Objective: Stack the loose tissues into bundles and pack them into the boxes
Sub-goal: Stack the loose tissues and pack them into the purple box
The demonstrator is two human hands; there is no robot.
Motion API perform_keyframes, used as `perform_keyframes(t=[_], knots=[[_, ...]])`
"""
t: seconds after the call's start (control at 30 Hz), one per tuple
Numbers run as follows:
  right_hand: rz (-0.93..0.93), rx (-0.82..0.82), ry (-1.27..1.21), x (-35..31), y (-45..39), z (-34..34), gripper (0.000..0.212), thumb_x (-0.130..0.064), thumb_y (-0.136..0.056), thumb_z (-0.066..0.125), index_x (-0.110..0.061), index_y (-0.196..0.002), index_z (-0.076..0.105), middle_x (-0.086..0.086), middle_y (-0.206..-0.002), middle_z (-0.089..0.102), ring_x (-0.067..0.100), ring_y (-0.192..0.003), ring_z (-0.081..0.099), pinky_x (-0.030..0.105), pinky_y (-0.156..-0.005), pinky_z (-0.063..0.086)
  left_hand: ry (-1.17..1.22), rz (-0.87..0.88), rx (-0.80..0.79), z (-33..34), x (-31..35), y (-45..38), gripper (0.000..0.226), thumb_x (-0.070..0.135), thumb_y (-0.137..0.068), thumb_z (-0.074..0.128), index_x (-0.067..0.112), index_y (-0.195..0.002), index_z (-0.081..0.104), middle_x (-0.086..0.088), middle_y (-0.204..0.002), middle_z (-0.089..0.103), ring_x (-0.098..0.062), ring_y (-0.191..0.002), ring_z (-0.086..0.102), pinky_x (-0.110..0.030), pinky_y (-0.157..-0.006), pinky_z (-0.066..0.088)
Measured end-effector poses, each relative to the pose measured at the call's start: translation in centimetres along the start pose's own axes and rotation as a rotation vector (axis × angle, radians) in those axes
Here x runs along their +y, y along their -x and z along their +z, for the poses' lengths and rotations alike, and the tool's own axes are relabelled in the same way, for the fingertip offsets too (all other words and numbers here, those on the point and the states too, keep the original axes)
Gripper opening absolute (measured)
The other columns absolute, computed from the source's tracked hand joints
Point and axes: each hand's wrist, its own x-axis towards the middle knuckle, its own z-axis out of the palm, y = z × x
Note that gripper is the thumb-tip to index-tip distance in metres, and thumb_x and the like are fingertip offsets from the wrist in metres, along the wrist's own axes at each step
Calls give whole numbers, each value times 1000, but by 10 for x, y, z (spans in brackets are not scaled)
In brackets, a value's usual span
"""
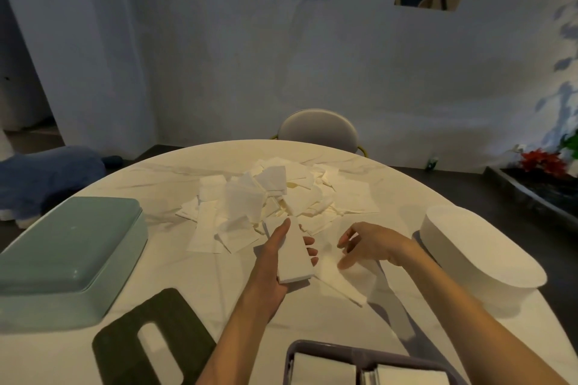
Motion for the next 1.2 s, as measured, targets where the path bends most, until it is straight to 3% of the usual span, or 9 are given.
perform_keyframes(t=[0.1,0.3,0.47,0.6,0.67,0.8,0.9,1.03,1.2], knots=[[-64,-32,34,3,11,1,35,-28,-86,80,-21,-119,70,-3,-120,66,19,-109,59,26,-99,47,-19,36,34,0,0,-2,51,55,-91,65,8,-109,74,-16,-94,74,-29,-87,69,-47,-88,56],[-222,34,48,12,34,17,31,-46,-87,76,-38,-113,61,-18,-107,59,11,-96,58,9,-75,45,-46,103,62,-4,0,-4,50,56,-92,63,8,-99,75,-14,-90,73,-25,-81,69,-42,-83,55],[-359,-20,-341,12,48,15,34,-44,-86,76,-46,-116,59,-29,-115,63,2,-104,63,8,-74,48,34,143,71,-9,1,-9,67,70,-95,47,9,-99,75,-15,-90,72,-25,-78,68,-36,-73,52],[-432,23,-660,5,56,19,46,-46,-73,78,-45,-117,62,-29,-106,70,-5,-99,67,12,-74,53,53,96,-33,1,-3,-8,71,72,-97,38,14,-106,77,-19,-110,73,-39,-100,69,-50,-91,52],[-440,46,-618,1,55,26,43,-49,-75,79,-43,-116,65,-29,-104,71,-4,-98,68,15,-78,55,23,44,-92,11,-11,-5,66,68,-100,37,17,-128,70,-19,-124,71,-41,-116,66,-57,-105,49],[-421,204,-475,-1,52,36,23,-48,-84,76,-43,-105,68,-25,-98,70,3,-90,66,14,-71,54,81,19,-214,18,-24,-7,65,61,-104,38,15,-146,54,-21,-139,63,-40,-130,59,-55,-107,49],[-396,372,-392,3,47,43,29,-47,-84,77,-35,-108,67,-20,-99,66,9,-84,63,9,-62,47,108,21,-247,23,-25,-4,64,66,-102,31,24,-143,55,-15,-136,66,-34,-125,64,-53,-106,51],[-460,518,-473,7,45,53,48,-42,-73,89,-30,-108,59,-16,-100,61,5,-83,59,9,-62,48,90,34,-231,25,-28,-2,57,59,-105,30,25,-135,64,-12,-136,67,-32,-126,64,-54,-114,42],[-572,472,-294,12,48,45,33,-49,-74,86,-39,-100,68,-20,-113,51,0,-97,51,7,-71,47,113,-4,-273,25,-28,2,54,57,-104,36,28,-111,81,-18,-133,67,-36,-116,68,-55,-99,54]])
